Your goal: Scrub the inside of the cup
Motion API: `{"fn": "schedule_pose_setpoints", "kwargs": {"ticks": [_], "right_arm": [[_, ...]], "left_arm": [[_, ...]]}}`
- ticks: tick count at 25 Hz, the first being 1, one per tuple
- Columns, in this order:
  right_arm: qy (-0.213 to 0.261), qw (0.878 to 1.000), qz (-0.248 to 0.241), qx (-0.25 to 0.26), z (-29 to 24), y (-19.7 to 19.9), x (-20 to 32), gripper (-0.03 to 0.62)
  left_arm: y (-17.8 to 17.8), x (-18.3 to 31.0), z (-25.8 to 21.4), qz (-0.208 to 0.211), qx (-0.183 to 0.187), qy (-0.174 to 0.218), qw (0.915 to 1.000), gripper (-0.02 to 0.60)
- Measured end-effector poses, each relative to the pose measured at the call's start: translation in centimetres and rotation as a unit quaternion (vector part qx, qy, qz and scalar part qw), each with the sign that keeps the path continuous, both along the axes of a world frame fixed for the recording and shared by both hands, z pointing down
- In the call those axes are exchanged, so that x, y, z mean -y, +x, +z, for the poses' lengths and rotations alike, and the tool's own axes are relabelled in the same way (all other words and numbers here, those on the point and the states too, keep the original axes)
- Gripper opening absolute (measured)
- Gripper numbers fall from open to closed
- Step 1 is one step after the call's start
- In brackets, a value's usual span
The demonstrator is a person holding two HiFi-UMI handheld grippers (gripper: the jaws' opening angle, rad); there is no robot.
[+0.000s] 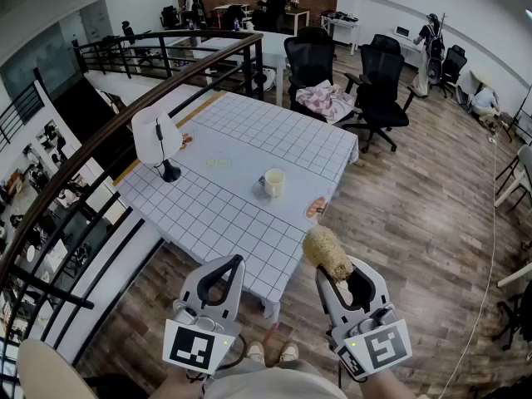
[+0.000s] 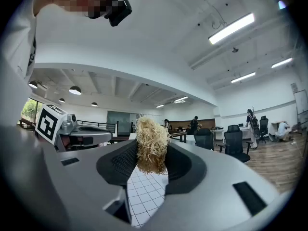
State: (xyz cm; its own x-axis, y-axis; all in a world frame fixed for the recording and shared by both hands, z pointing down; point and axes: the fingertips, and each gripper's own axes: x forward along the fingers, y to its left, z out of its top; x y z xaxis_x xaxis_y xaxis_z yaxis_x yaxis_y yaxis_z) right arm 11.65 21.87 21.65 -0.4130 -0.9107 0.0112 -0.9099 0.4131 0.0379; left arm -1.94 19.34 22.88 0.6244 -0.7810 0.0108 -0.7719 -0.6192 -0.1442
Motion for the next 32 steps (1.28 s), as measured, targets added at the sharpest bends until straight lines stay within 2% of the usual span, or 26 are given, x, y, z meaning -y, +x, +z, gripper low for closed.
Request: {"fn": "schedule_pose_setpoints", "kwargs": {"ticks": [14, 22, 32], "right_arm": [[-0.023, 1.000, 0.005, -0.002, 1.1, 0.6, 0.3, 0.155], [-0.020, 1.000, 0.000, -0.001, 1.4, 1.7, 0.3, 0.156], [-0.015, 1.000, -0.025, 0.009, 1.9, 2.8, -0.2, 0.156]], "left_arm": [[0.1, -0.4, 0.3, -0.007, 0.001, -0.007, 0.9999, 0.014], [0.9, -1.3, 1.8, -0.025, -0.016, -0.035, 0.9990, 0.014], [1.3, -2.4, 1.5, -0.059, -0.005, -0.020, 0.9980, 0.014]]}}
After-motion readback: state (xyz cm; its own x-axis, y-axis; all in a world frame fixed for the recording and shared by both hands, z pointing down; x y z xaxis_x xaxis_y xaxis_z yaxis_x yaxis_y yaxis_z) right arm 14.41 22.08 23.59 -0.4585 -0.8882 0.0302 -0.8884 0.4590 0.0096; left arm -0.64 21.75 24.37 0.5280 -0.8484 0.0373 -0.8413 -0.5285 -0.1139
